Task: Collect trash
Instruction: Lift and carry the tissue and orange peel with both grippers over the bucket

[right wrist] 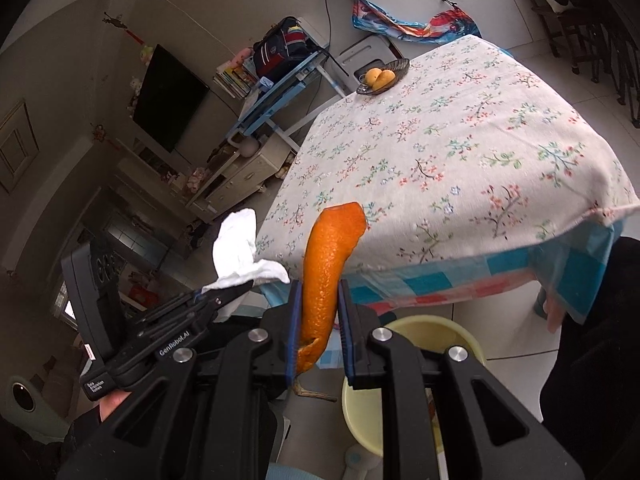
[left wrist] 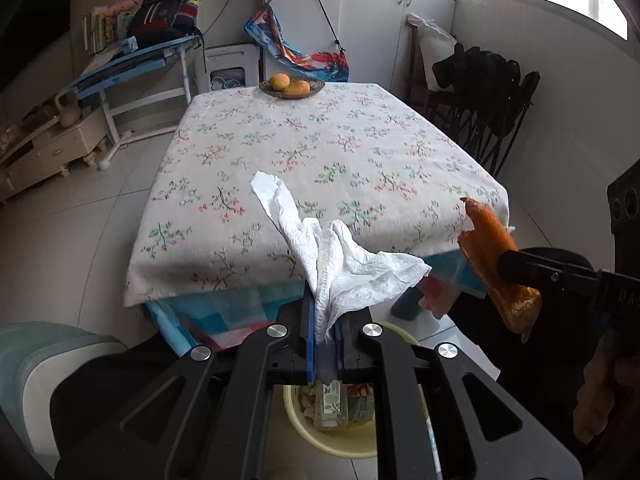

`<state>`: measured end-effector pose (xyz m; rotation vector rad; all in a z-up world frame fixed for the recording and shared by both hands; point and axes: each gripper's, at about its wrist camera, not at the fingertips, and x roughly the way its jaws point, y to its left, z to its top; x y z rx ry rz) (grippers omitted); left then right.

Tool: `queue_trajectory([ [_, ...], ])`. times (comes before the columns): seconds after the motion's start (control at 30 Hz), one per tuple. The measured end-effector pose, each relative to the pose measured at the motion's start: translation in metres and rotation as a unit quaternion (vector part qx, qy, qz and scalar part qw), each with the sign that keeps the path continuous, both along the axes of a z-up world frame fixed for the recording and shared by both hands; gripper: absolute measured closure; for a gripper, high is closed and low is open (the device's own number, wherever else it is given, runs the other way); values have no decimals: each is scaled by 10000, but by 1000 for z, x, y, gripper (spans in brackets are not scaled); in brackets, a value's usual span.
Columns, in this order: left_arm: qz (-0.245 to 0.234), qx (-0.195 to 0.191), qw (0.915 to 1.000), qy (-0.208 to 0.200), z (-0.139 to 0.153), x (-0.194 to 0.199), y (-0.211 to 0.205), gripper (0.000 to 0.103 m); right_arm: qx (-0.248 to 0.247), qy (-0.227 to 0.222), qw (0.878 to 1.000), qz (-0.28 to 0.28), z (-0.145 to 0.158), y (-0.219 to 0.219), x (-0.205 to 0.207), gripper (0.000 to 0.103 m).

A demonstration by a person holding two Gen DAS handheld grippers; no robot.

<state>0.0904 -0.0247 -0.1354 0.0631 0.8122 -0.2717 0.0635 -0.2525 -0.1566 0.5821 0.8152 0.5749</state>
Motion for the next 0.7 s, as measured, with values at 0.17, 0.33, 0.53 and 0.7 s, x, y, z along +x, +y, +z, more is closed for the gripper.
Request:
queue_trajectory([
  [0.17, -101, 12, 9999, 131, -11, -13, -3, 95, -75, 86, 9999, 3, -4, 1, -9, 85],
  [0.33, -245, -19, 9992, 318, -22, -23, -6, 95, -180, 169, 9997, 22, -7, 2, -17, 85],
  [0.53, -427, -14, 9967, 692, -45, -34, -14, 95, -285, 296, 9991, 32, -14, 3, -24, 85],
  [0.7, -524, 99, 9943, 927, -62, -40, -20, 95, -339, 378, 9987, 32, -18, 4, -26, 85],
])
